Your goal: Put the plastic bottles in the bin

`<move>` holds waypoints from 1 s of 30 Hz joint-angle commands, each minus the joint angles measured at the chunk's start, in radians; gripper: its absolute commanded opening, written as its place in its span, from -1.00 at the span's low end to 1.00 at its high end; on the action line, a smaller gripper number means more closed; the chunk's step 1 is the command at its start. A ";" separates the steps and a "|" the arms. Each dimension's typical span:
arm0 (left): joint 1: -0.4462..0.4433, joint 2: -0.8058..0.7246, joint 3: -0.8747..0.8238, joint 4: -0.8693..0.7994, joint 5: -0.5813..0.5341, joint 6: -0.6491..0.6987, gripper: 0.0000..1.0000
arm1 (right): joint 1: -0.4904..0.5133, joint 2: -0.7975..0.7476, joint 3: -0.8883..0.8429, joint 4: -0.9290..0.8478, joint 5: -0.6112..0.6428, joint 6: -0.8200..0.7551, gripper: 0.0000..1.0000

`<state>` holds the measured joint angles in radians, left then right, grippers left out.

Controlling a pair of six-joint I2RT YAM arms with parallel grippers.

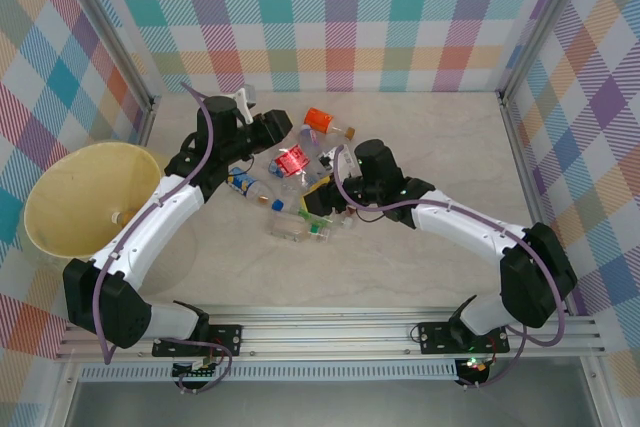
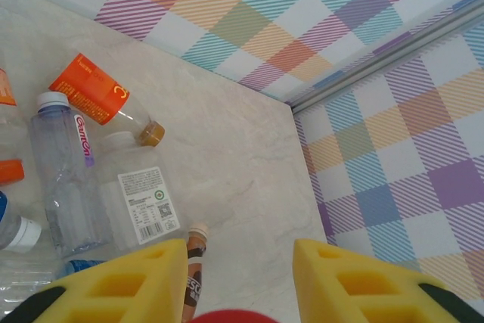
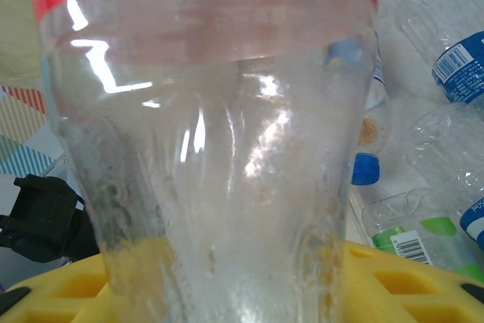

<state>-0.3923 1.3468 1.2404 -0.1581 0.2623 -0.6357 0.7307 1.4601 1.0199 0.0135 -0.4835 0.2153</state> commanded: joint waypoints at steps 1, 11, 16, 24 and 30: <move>-0.011 -0.034 -0.005 0.004 0.003 0.008 -0.25 | 0.009 0.009 0.038 0.022 -0.038 -0.037 0.20; -0.008 -0.033 0.010 -0.050 -0.150 0.029 -0.27 | 0.006 0.022 0.103 -0.128 -0.056 -0.211 0.90; 0.012 -0.041 0.005 -0.096 -0.230 0.031 -0.28 | -0.007 -0.044 0.130 -0.265 0.012 -0.303 0.99; 0.055 -0.075 0.032 -0.180 -0.313 0.046 -0.28 | -0.038 -0.215 0.044 -0.237 0.243 -0.366 0.99; 0.064 -0.174 0.052 -0.219 -0.395 0.092 -0.24 | -0.066 -0.220 0.006 -0.130 0.505 -0.267 0.99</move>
<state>-0.3397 1.2415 1.2407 -0.3473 -0.0704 -0.5934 0.6804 1.2179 1.0393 -0.1642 -0.1478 -0.0860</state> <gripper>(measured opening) 0.374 0.996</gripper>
